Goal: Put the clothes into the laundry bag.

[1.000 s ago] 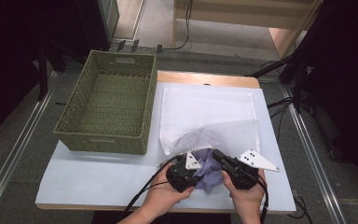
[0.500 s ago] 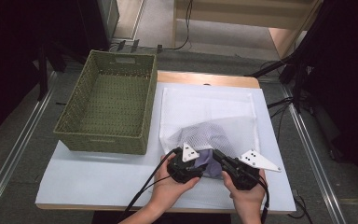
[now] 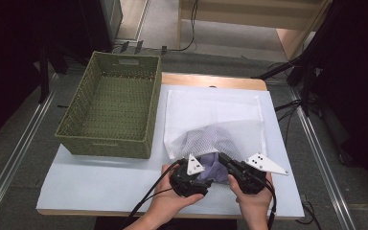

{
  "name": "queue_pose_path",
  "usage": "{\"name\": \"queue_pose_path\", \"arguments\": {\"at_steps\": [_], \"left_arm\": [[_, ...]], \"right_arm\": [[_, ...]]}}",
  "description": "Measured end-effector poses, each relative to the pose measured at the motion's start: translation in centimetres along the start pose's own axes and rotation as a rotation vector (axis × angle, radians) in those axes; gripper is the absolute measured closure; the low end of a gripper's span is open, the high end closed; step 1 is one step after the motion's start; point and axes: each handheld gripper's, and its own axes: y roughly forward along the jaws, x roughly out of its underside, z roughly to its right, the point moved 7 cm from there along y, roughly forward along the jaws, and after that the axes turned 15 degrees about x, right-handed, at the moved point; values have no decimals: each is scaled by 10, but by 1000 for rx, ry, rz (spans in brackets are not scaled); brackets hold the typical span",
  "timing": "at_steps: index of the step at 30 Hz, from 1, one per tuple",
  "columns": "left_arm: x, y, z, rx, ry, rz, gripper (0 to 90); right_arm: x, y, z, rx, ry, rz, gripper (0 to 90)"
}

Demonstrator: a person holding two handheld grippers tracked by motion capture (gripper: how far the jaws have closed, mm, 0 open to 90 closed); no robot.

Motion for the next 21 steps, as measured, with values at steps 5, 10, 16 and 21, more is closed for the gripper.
{"name": "queue_pose_path", "arguments": {"at_steps": [5, 10, 16, 21], "left_arm": [[2, 11, -9, -57, 7, -33, 663], [-18, 9, -18, -50, -36, 59, 804], [-34, 15, -41, -172, -93, 196, 781], [-24, 14, -33, -90, -88, 155, 544]], "right_arm": [[1, -1, 1, -2, -1, -1, 900], [0, -2, 1, -4, 1, 3, 900], [1, 0, -1, -10, 1, -4, 900], [7, 3, 1, 4, 6, -27, 900]]}}
